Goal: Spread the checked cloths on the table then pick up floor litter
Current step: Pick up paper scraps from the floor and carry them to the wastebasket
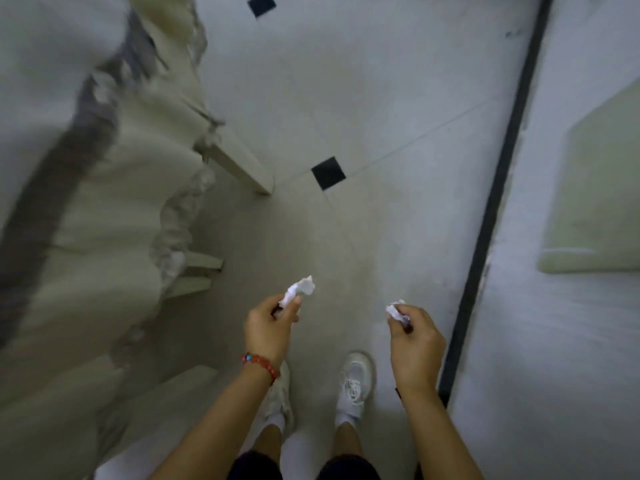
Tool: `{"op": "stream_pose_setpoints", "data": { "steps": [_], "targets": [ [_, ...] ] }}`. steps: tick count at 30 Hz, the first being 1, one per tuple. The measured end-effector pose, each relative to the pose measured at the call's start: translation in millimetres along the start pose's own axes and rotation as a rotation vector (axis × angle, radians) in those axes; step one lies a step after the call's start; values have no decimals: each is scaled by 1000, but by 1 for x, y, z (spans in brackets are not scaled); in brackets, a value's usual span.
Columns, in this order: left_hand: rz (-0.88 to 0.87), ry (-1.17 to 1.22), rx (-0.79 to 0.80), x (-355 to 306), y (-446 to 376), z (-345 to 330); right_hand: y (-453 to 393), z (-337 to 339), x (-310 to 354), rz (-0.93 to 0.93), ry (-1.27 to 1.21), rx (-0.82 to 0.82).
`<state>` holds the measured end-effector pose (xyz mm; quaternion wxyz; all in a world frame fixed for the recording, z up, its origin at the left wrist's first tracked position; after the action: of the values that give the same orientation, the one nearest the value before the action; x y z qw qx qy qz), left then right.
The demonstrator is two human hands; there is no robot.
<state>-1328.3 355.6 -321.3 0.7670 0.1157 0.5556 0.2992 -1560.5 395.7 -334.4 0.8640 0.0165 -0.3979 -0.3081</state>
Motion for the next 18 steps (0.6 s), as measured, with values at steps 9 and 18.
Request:
{"op": "stream_pose_setpoints", "data": {
  "steps": [9, 18],
  "targets": [
    [-49, 3, 22, -110, 37, 23, -6, 100, 65, -130, -135, -87],
    [-24, 46, 11, -193, -16, 33, -74, 131, 132, -117, -63, -38]
  ]
}}
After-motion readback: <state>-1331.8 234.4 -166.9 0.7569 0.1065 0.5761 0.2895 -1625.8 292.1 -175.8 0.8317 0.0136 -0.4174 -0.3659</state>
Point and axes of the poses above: each hand's wrist, its own y-axis away from the middle knuckle, its own z-axis out of the back of the hand, x = y × z, the point moved 6 cm from there along -y, towards the middle knuckle, and after that the axes turned 12 degrees about y, right-handed, at the moved point
